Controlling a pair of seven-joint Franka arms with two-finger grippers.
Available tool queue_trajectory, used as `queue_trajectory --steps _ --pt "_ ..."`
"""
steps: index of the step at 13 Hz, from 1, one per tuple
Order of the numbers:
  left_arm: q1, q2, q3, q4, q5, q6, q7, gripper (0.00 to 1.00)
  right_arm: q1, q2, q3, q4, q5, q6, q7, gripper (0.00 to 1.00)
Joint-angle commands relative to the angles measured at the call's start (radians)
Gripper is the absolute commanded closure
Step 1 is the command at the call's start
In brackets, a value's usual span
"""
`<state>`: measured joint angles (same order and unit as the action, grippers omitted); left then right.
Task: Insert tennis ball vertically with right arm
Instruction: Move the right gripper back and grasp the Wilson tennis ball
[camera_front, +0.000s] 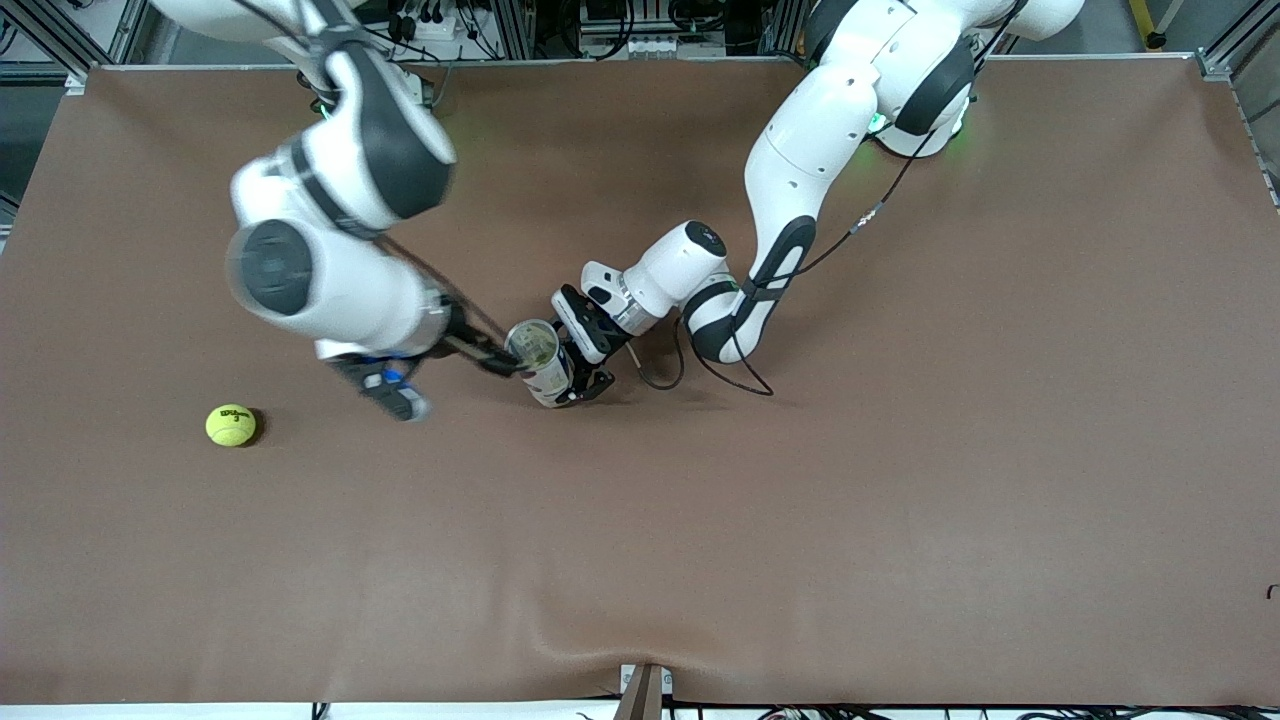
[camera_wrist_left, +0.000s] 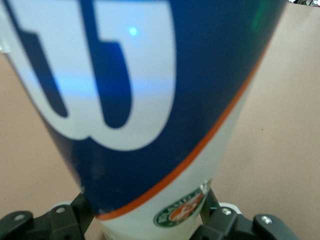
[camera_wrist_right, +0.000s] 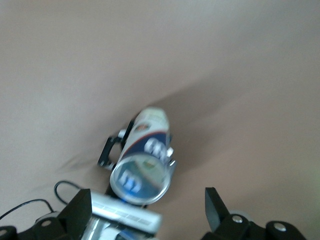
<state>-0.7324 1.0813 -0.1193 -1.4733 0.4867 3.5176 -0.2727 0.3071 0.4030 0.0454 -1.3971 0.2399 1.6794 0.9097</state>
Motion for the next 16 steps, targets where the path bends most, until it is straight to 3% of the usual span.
queue_trajectory --steps 1,4,6,7,9,13,16 --pt "-0.015 0.012 0.015 0.019 -0.011 0.011 -0.010 0.14 -0.164 0.010 0.007 -0.005 -0.004 -0.024 -0.241 0.00" --pt "-0.016 0.012 0.015 0.019 -0.011 0.011 -0.010 0.14 -0.302 0.040 0.005 -0.056 -0.172 -0.018 -0.563 0.00" --pt "-0.016 0.012 0.015 0.019 -0.011 0.011 -0.010 0.13 -0.373 0.100 0.001 -0.060 -0.198 0.000 -0.723 0.00" --pt "-0.015 0.012 0.015 0.019 -0.011 0.011 -0.010 0.13 -0.387 0.118 -0.034 -0.060 -0.244 0.026 -0.820 0.00" --pt "-0.015 0.012 0.015 0.018 -0.010 0.011 -0.010 0.10 -0.423 0.157 -0.082 -0.066 -0.254 0.100 -1.004 0.00" --pt "-0.015 0.012 0.015 0.018 -0.011 0.011 -0.010 0.11 -0.460 0.175 -0.114 -0.189 -0.266 0.317 -1.101 0.00" --pt "-0.015 0.011 0.015 0.018 -0.011 0.011 -0.010 0.10 -0.500 0.243 -0.114 -0.203 -0.249 0.400 -1.167 0.00"
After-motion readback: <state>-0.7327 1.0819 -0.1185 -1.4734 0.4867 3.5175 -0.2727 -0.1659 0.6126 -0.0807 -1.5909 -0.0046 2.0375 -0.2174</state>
